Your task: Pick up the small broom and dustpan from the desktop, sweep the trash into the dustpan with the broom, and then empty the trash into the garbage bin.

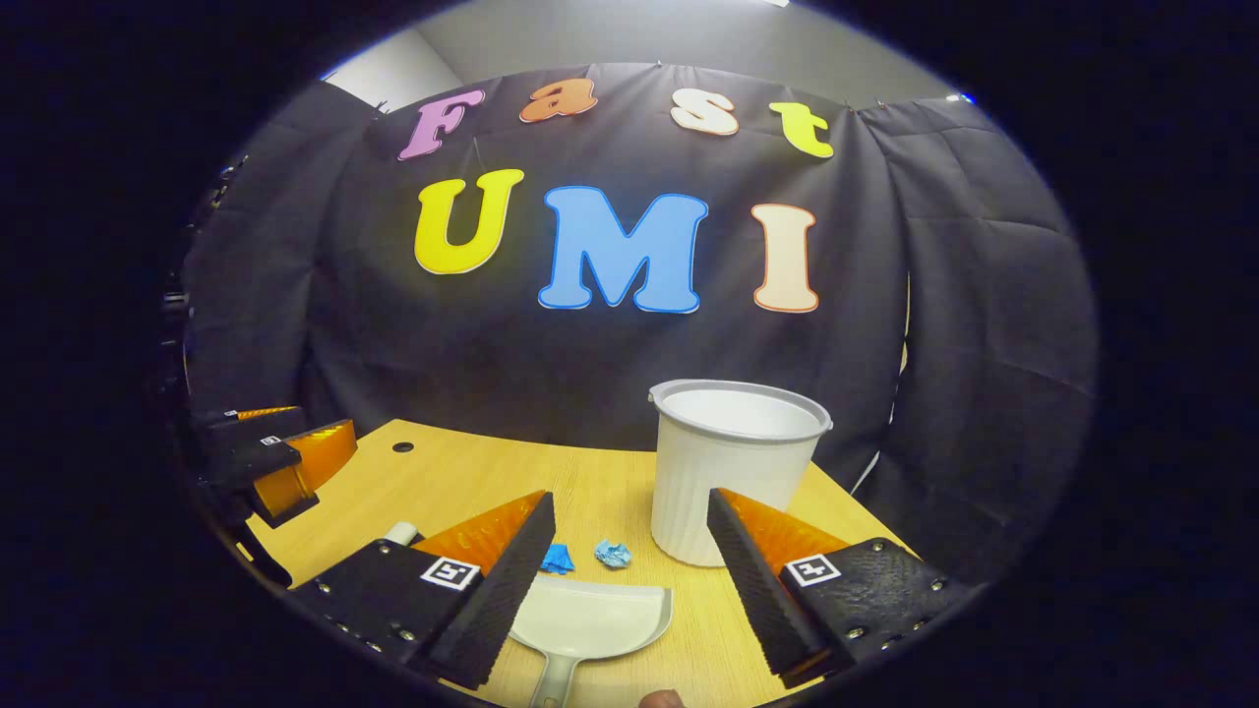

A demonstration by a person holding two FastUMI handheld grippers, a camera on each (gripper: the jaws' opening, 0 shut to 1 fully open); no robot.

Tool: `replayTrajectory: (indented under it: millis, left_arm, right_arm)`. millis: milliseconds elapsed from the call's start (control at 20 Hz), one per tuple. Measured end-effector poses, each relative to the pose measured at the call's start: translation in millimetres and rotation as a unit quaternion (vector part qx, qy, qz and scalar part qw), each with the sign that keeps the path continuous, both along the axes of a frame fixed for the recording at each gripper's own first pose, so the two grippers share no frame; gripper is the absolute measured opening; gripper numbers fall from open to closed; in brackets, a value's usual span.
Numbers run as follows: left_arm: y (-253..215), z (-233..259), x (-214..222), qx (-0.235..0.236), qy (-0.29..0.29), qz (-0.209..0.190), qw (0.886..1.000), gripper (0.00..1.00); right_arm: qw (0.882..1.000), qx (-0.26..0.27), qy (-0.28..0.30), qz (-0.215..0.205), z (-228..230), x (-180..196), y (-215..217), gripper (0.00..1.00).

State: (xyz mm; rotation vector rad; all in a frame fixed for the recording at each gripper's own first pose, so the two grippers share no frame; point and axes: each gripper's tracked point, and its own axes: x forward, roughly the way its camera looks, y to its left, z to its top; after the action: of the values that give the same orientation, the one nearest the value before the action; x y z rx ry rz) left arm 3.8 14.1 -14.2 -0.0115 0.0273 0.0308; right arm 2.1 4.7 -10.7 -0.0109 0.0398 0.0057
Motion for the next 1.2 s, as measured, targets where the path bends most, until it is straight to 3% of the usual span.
replayTrajectory:
  millis: [750, 1200]
  left_arm:
    - [10.8, -57.3, 3.2, -0.027, 0.09, -0.017, 0.995, 0.95]
    - [24.1, -121.3, 1.1, -0.042, 0.198, -0.022, 0.979, 0.95]
  right_arm:
    - [0.996, 0.004, 0.084, 0.019, -46.5, 0.7, 14.7, 0.97]
    - [0.987, 0.011, 0.158, 0.034, -85.2, -1.1, 31.0, 0.97]
